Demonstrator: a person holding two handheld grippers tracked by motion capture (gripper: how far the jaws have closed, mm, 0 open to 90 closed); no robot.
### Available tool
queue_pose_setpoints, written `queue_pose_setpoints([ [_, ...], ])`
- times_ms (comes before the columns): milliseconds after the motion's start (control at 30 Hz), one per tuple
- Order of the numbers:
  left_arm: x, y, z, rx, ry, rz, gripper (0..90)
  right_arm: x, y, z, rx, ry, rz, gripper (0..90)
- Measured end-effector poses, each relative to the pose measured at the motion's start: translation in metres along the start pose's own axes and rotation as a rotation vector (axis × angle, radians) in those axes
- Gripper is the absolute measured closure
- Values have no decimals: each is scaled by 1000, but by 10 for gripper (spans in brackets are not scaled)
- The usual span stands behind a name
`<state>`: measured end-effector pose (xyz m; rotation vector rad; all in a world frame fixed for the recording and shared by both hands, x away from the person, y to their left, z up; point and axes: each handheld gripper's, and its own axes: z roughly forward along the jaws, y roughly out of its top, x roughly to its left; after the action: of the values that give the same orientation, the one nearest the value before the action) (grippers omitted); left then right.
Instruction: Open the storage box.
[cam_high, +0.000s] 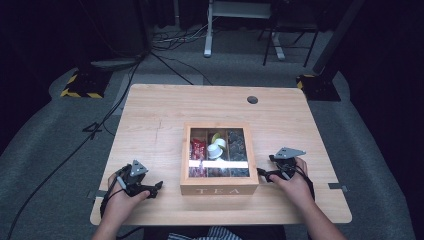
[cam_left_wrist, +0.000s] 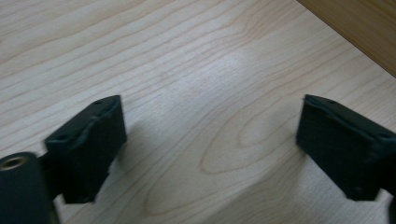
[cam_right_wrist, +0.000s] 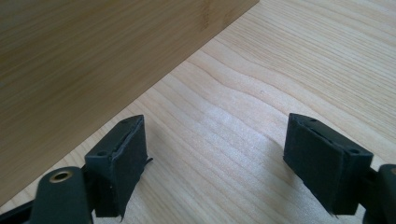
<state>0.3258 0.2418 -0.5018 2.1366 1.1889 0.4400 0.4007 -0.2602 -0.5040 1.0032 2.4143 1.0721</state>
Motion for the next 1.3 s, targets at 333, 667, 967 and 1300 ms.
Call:
queue_pose_setpoints([
  [333, 5, 5, -12, -13, 0, -40, 252, 0, 0, 0, 0, 0, -1, 216],
  [667, -1, 18, -28, -51, -39, -87, 307, 0, 0, 0, 0, 0, 0, 216],
  [967, -19, 30, -36, -95, -80, -59, 313, 0, 0, 0, 0, 0, 0, 216],
  [1300, -35, 38, -49, -124, -145, -31, 311, 0, 0, 0, 0, 0, 0, 217],
])
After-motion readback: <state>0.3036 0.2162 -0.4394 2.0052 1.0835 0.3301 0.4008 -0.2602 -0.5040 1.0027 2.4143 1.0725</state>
